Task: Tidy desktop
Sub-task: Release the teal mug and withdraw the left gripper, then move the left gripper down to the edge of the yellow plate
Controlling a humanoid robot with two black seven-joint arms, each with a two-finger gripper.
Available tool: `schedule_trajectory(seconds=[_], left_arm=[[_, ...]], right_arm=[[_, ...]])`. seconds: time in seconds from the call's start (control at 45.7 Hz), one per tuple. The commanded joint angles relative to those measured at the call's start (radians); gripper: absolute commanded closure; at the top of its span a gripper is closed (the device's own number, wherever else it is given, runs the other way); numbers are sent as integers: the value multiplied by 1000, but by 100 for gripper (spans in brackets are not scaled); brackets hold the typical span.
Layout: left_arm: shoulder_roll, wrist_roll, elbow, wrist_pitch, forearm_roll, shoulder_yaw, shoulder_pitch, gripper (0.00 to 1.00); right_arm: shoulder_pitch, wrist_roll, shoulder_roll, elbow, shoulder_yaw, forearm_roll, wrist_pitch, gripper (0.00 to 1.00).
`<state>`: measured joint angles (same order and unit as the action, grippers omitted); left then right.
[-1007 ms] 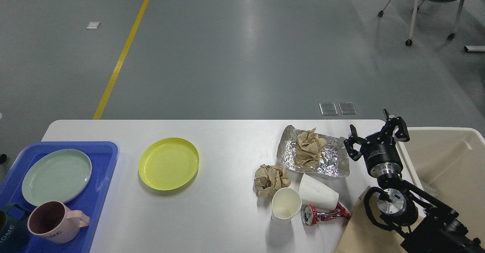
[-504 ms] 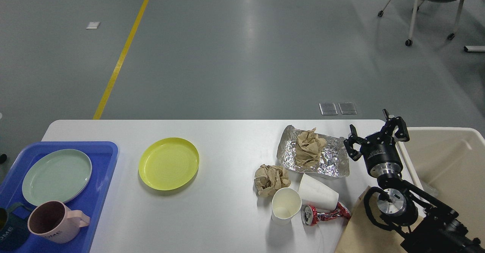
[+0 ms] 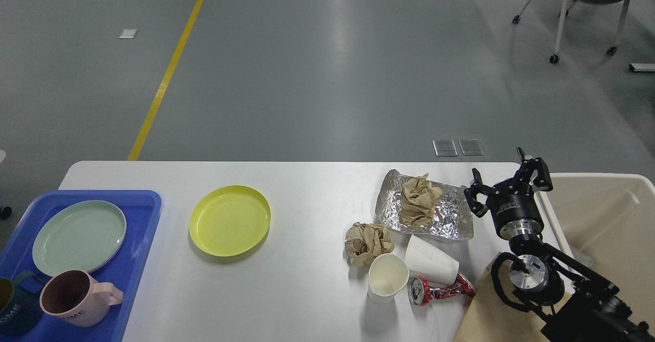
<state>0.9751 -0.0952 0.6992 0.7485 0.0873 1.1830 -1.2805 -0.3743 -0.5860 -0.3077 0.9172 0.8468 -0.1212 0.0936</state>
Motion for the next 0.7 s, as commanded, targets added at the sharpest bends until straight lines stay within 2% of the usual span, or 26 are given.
schedule_trajectory(seconds=[0.0, 0.153, 0.241, 0.372, 0.504, 0.679], left_arm=[[-42, -1, 86, 9, -3, 188, -224, 5], [-139, 0, 187, 9, -15, 368, -482, 5], [-214, 3, 226, 12, -15, 429, -577, 5], [-344, 3, 351, 14, -33, 521, -742, 4], [-499, 2, 500, 14, -104, 578, -940, 4], [-682, 0, 701, 14, -172, 570, -1223, 4]], right_arm=[[0, 0, -1, -1, 0, 0, 0, 0], [0, 0, -1, 0, 0, 0, 0, 0], [0, 0, -1, 0, 0, 0, 0, 0], [0, 0, -1, -1, 0, 0, 0, 0], [0, 0, -1, 0, 0, 0, 0, 0], [0, 0, -1, -1, 0, 0, 0, 0]])
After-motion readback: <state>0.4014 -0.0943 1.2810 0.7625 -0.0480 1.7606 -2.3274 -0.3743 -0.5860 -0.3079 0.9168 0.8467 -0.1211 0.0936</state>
